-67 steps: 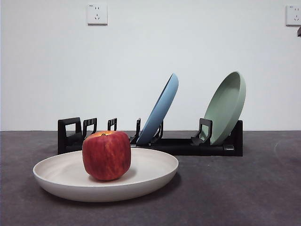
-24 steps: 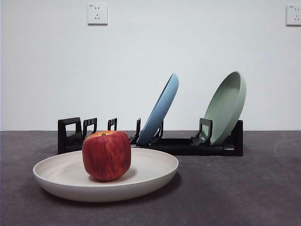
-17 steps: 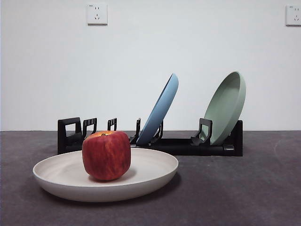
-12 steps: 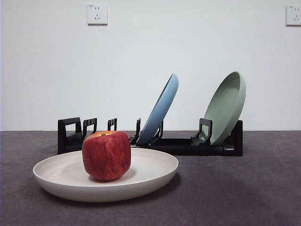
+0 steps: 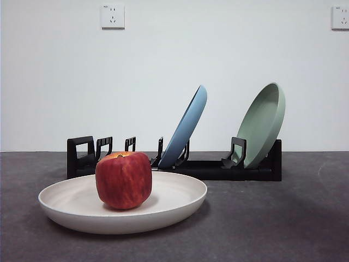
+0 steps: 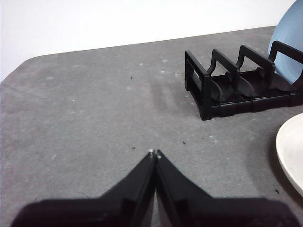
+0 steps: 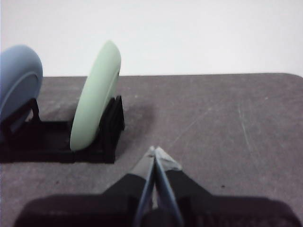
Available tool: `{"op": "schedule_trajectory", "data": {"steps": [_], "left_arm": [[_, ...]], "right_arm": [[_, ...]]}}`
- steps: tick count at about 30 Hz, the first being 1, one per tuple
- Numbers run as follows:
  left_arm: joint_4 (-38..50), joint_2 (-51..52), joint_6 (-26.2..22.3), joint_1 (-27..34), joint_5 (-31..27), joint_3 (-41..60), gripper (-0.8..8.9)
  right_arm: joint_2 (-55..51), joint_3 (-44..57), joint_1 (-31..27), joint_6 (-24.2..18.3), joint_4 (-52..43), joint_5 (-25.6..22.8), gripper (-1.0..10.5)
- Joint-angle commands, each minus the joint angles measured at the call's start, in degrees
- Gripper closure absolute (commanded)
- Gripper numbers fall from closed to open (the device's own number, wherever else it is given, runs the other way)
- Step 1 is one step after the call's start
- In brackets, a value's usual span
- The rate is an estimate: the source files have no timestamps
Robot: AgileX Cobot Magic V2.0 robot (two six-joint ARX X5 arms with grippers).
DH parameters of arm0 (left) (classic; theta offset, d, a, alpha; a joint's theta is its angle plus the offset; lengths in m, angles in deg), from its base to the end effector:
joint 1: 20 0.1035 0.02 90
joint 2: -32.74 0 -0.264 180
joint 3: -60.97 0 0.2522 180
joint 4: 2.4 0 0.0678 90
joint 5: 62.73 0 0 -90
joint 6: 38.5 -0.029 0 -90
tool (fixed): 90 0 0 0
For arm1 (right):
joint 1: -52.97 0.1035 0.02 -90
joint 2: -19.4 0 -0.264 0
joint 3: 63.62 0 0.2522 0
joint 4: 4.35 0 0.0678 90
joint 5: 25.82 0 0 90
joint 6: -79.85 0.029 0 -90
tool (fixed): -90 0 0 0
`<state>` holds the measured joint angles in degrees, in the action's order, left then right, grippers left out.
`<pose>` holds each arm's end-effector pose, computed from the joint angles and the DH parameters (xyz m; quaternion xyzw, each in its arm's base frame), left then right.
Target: Take the yellow plate from the plate rack,put the plate on the table,take the apple from the table,put the apple in the plate
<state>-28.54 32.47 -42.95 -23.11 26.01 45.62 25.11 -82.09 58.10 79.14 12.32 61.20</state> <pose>0.0944 -0.0045 0.1518 0.0423 0.0956 -0.0198 0.9943 0.0996 0.0074 0.1789 -0.0086 0.0339 0.0190 0.9992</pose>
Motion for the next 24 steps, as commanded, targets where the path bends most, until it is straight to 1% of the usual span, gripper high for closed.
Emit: {"op": "schedule_trajectory", "data": {"steps": [1,7,11,14,20,22,24], "left_arm": [[-0.1,0.2,0.4,0.2,0.0,0.6,8.17],[-0.1,0.2,0.4,0.2,0.0,0.6,8.16],[-0.1,0.2,0.4,0.2,0.0,0.6,8.16],[-0.1,0.2,0.4,0.2,0.0,0.6,8.16],[-0.1,0.2,0.4,0.2,0.0,0.6,8.16],[-0.1,0.2,0.4,0.2,0.0,0.6,8.16],[-0.1,0.2,0.4,0.2,0.0,0.6,8.16]], "right_arm": [[-1.5,1.6,-0.2,-0.2,-0.8,0.9,9.5],[-3.5,2.5,-0.2,-0.3,1.7,3.5,9.5],[-4.2,3.3,-0.2,-0.3,3.2,6.2,9.5],[-4.8,4.4,-0.1,0.8,3.7,7.6,9.5],[-5.7,4.4,-0.1,1.4,6.9,7.6,9.5],[-5.3,4.4,-0.1,2.7,7.5,7.6,9.5],[-4.5,4.4,-0.1,5.9,7.5,7.5,9.5]]}}
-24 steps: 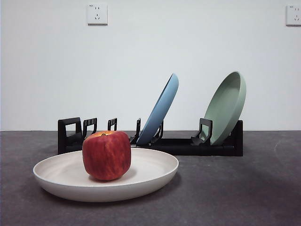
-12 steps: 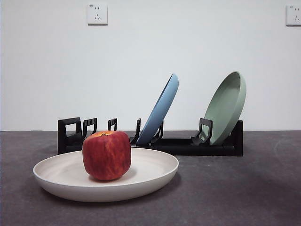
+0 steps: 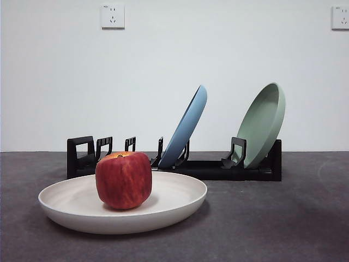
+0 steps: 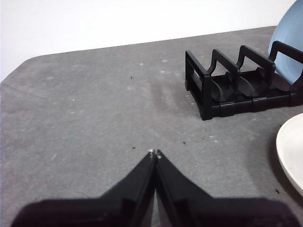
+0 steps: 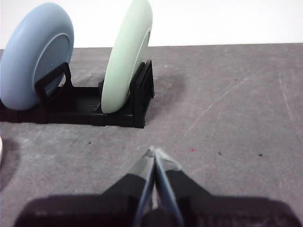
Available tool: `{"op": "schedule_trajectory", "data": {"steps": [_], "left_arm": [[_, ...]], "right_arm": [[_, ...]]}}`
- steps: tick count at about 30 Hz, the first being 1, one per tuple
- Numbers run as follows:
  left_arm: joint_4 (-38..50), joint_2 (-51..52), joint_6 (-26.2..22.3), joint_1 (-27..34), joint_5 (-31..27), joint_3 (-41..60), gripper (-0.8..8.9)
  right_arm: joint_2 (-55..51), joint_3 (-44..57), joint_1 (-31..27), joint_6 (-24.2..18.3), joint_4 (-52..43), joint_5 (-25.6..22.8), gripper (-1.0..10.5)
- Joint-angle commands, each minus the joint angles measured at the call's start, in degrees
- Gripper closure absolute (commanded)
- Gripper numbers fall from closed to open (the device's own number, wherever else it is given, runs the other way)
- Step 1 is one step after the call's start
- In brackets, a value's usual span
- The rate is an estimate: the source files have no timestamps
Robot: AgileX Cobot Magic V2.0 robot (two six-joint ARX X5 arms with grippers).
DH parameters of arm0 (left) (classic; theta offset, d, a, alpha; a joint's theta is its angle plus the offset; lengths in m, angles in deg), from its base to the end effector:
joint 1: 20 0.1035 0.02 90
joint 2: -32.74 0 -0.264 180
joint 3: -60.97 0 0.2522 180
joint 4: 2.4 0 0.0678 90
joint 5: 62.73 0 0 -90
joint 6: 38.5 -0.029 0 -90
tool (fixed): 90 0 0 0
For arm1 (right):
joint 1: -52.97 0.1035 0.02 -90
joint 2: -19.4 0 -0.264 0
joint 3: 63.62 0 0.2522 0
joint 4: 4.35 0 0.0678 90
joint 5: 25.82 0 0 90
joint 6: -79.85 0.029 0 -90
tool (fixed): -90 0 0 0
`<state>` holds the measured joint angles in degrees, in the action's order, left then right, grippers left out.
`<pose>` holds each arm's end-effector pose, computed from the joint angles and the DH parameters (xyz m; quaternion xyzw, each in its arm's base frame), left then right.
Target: Take the yellow plate from the plate rack,put the plate on the table,take the apple from the table,put the apple in the plate
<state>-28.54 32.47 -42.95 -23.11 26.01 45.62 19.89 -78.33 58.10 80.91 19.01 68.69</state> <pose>0.0944 -0.0045 0.1518 0.0423 0.0956 -0.0198 0.9943 0.0954 0.0109 0.1523 0.0088 0.0804 0.0830 0.9933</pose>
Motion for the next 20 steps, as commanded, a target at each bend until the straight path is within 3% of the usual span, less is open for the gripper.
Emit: {"op": "schedule_trajectory", "data": {"steps": [1,20], "left_arm": [[-0.1,0.2,0.4,0.2,0.0,0.6,8.16],[-0.1,0.2,0.4,0.2,0.0,0.6,8.16]], "right_arm": [[1.1,0.6,-0.1,5.6,0.8,-0.2,9.5],[1.5,0.6,-0.1,5.9,0.8,-0.5,9.5]]}}
